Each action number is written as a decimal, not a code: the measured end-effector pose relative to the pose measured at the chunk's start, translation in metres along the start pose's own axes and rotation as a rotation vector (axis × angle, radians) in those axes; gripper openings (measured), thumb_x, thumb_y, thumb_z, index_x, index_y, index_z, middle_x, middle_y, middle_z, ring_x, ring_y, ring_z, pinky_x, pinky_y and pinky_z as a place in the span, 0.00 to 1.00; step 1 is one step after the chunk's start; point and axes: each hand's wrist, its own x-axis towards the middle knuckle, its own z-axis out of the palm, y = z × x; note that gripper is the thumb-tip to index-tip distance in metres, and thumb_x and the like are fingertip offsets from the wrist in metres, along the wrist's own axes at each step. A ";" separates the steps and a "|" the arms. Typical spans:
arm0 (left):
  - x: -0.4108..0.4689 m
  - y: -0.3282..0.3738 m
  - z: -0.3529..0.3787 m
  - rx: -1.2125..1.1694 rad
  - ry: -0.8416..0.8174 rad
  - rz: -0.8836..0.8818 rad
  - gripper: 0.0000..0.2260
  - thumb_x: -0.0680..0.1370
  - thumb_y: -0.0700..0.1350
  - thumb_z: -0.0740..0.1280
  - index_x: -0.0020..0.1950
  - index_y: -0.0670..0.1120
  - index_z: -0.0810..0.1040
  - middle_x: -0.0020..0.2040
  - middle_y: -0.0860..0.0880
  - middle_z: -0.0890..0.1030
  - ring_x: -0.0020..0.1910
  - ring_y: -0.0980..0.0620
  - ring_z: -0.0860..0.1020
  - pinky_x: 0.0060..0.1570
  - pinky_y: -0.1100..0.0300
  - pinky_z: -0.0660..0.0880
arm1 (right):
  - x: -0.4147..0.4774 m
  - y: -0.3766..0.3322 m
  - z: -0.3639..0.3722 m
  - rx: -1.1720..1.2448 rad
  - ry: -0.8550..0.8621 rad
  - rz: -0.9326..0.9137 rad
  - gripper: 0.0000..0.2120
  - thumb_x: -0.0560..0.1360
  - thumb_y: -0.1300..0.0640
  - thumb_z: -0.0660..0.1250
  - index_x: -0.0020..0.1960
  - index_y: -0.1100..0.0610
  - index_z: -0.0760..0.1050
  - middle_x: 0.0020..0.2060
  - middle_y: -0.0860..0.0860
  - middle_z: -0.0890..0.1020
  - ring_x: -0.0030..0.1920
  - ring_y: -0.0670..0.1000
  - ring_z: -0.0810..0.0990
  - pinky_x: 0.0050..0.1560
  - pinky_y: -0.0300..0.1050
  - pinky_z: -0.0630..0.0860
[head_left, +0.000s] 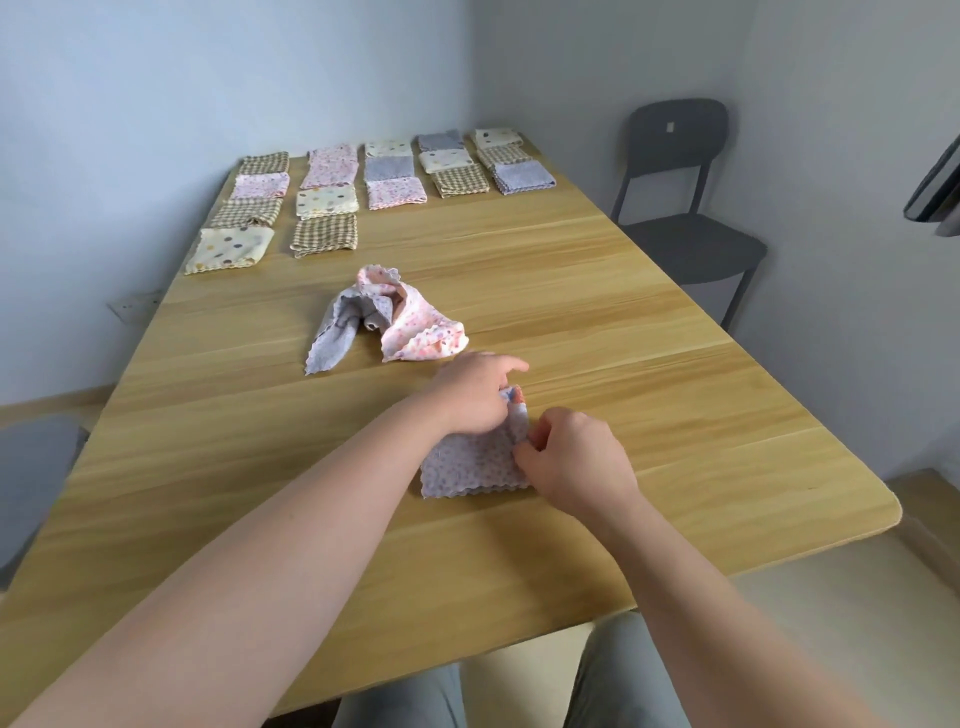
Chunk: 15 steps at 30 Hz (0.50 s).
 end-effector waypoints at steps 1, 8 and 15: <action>0.004 -0.001 -0.005 -0.038 -0.035 -0.024 0.23 0.77 0.35 0.62 0.68 0.54 0.78 0.51 0.54 0.77 0.50 0.50 0.76 0.49 0.54 0.75 | 0.006 0.000 -0.005 0.055 -0.022 0.009 0.07 0.74 0.52 0.68 0.39 0.52 0.73 0.40 0.50 0.81 0.43 0.55 0.80 0.37 0.44 0.71; 0.008 0.013 -0.056 -0.225 -0.157 -0.200 0.07 0.73 0.40 0.74 0.47 0.50 0.81 0.45 0.52 0.83 0.45 0.52 0.80 0.49 0.56 0.77 | 0.043 -0.003 -0.072 0.248 -0.267 0.024 0.12 0.73 0.56 0.72 0.57 0.52 0.80 0.42 0.47 0.85 0.40 0.47 0.82 0.31 0.32 0.70; -0.032 0.123 -0.143 -0.465 -0.244 -0.242 0.14 0.76 0.42 0.75 0.60 0.54 0.82 0.51 0.61 0.85 0.53 0.65 0.80 0.51 0.67 0.71 | 0.023 -0.010 -0.222 0.172 -0.310 0.068 0.05 0.73 0.55 0.74 0.48 0.55 0.84 0.40 0.48 0.84 0.41 0.48 0.81 0.34 0.36 0.72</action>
